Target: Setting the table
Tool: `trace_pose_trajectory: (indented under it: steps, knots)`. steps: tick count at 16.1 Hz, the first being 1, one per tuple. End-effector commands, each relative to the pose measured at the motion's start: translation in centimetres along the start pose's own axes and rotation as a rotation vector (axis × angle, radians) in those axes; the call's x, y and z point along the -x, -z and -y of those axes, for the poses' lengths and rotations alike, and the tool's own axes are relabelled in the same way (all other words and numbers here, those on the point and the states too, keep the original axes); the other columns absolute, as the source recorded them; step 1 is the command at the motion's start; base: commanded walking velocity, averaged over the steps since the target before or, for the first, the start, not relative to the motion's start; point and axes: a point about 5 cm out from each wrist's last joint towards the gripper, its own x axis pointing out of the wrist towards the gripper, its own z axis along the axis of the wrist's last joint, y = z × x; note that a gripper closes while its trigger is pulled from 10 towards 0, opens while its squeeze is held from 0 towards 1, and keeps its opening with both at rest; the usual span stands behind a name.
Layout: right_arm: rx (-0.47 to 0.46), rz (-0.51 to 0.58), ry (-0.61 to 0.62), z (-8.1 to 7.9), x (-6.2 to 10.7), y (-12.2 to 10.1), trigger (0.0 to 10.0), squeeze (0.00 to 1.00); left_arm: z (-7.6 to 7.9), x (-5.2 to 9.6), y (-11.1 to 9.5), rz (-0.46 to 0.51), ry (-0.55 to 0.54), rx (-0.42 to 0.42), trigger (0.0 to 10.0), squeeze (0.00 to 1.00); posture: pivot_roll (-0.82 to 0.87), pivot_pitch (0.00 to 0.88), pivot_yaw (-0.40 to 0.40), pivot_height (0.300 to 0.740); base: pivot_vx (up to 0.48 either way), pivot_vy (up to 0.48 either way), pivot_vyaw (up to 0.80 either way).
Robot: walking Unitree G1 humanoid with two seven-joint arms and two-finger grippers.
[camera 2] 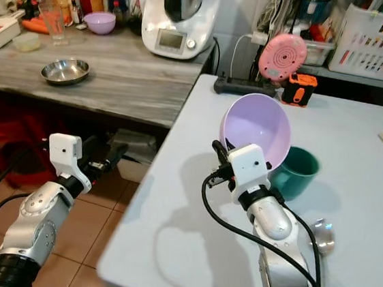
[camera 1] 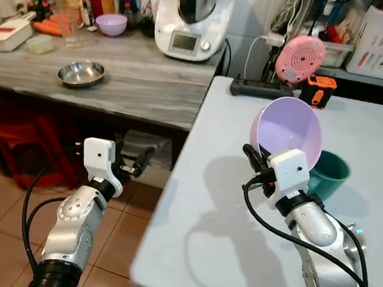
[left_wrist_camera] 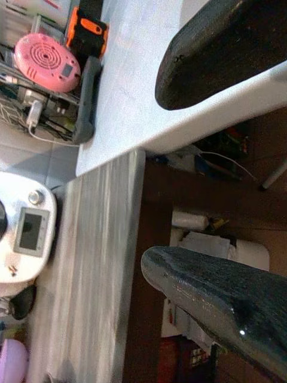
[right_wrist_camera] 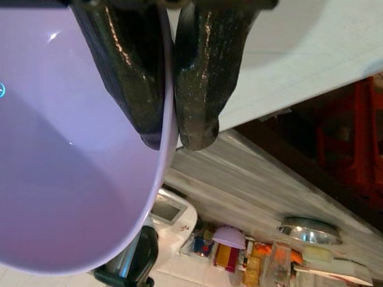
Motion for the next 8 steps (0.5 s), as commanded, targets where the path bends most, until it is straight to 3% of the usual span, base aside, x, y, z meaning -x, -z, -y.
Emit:
trace_pose_trajectory:
  steps: [1, 8]
  knots:
    - [0.022, 0.037, 0.001, 0.02, -0.25, -1.08, 10.0, 0.00, -0.32, -0.11, -0.26, 0.003, -0.006, -0.018, 10.0, 0.00, -0.10, 0.000, 0.046, 0.740, 0.000, 0.401, -0.44]
    - [0.056, 0.044, -0.016, -0.33, -0.47, -1.17, 10.0, 0.00, -0.47, 0.05, -0.05, -0.002, -0.006, -0.029, 10.0, 0.00, -0.10, 0.000, 0.051, 0.740, 0.000, 0.410, -0.06]
